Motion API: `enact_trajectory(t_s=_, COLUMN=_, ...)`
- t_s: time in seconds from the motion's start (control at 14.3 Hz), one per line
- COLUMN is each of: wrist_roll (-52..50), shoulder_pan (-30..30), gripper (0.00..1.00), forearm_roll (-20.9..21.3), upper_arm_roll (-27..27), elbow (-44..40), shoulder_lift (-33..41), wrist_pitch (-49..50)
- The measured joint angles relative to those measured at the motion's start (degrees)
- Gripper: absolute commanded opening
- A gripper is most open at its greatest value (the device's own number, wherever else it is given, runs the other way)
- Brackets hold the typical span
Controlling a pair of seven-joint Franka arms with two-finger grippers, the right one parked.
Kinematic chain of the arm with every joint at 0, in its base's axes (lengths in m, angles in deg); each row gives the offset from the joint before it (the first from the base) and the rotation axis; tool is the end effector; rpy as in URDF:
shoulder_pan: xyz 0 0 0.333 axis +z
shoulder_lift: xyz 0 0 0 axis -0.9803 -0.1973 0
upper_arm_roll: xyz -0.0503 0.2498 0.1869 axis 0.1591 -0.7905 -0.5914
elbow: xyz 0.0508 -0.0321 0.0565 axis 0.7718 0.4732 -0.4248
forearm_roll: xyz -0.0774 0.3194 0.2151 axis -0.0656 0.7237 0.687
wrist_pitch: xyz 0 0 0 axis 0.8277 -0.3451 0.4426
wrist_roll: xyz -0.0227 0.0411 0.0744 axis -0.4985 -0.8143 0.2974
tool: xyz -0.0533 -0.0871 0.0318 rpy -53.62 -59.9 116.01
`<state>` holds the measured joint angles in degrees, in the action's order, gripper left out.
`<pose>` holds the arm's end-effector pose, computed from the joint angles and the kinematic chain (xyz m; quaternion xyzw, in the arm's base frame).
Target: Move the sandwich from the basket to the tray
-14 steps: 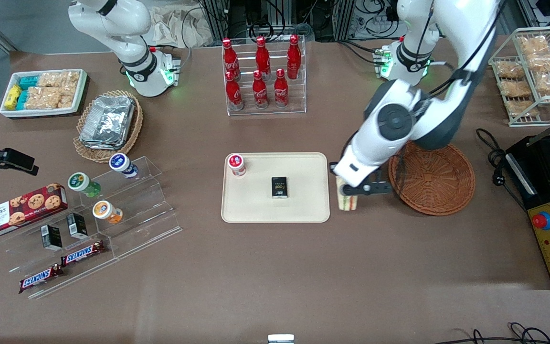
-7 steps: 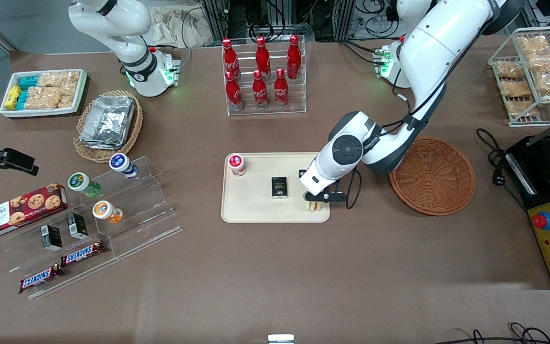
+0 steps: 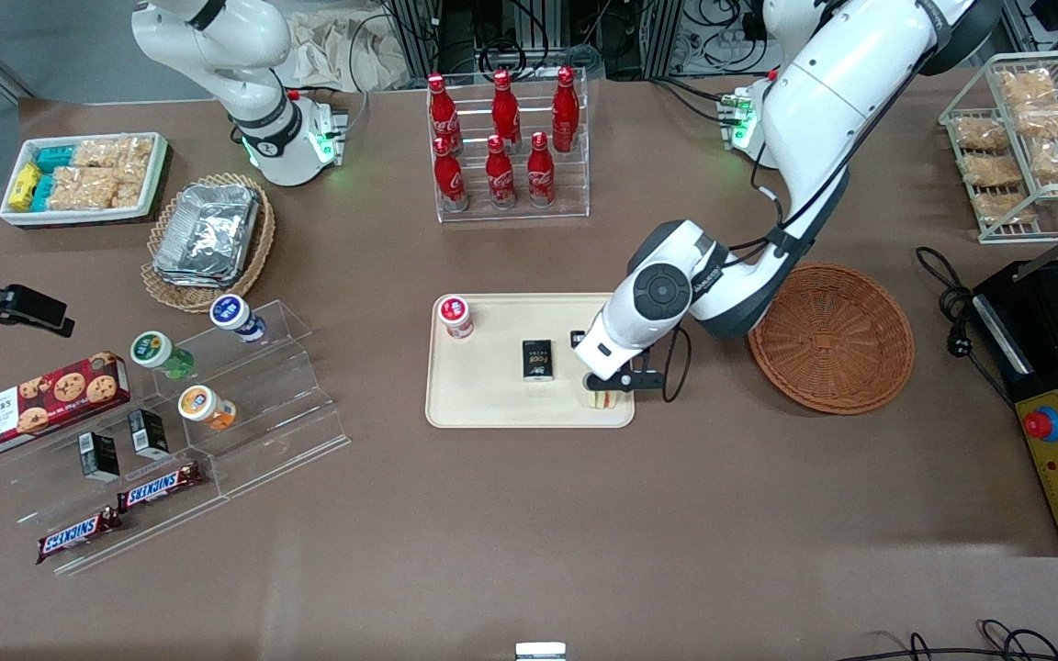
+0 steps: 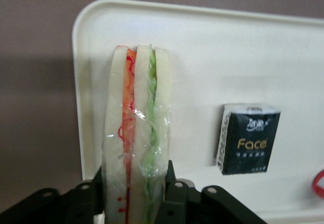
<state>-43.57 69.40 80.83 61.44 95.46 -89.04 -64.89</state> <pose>0.5221 -0.3862 0.2368 0.9936 0.0567 -0.0671 0.0717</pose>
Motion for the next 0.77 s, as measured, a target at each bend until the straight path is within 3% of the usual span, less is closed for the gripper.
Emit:
enact_trajectory(t_s=0.28, wrist_roll=-8.3, shoulder_pan=1.8, gripper=1.00, forearm_roll=0.1, upper_arm_roll=-0.9, elbow=-3.1, shoulder_lift=5.0, wrist_pitch=3.5)
enact_trajectory(t_s=0.49, wrist_roll=-8.6, shoulder_pan=7.1, gripper=1.00, forearm_roll=0.0, upper_arm_roll=-1.0, elbow=-6.2, shoulder_lift=13.1, wrist_pitch=17.0)
enact_trajectory(t_s=0.77, wrist_roll=2.2, shoulder_pan=11.7, gripper=1.00, forearm_roll=-2.1, upper_arm_roll=-2.8, elbow=-8.5, shoulder_lift=21.9, wrist_pitch=28.7)
